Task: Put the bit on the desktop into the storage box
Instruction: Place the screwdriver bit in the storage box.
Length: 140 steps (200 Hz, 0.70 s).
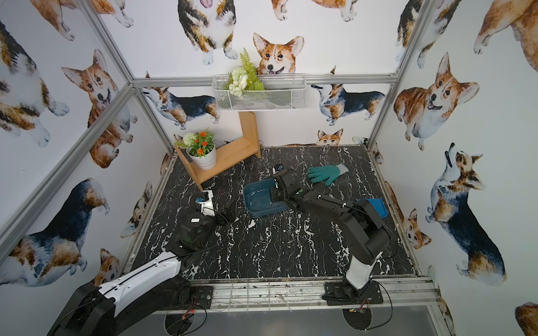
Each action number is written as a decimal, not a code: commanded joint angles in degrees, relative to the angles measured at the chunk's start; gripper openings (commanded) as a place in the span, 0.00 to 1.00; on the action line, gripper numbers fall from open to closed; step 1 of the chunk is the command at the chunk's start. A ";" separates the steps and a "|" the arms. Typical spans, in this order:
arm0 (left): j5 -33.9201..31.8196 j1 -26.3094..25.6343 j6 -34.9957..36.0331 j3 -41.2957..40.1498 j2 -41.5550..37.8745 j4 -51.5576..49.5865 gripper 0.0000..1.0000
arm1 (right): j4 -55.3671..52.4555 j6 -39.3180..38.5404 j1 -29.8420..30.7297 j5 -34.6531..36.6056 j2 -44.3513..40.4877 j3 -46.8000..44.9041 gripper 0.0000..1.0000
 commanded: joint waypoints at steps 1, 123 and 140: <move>1.59 0.06 -1.00 1.38 0.72 -1.79 1.00 | 2.23 -0.98 -0.94 -1.36 0.75 1.27 0.32; -6.99 -15.82 -16.11 8.70 -4.75 -31.42 1.00 | 22.00 -4.32 -2.98 1.22 -22.38 -27.34 1.00; -8.87 -18.28 -19.49 10.40 -3.80 -34.38 1.00 | 22.69 -5.01 -3.06 1.57 -23.46 -28.59 1.00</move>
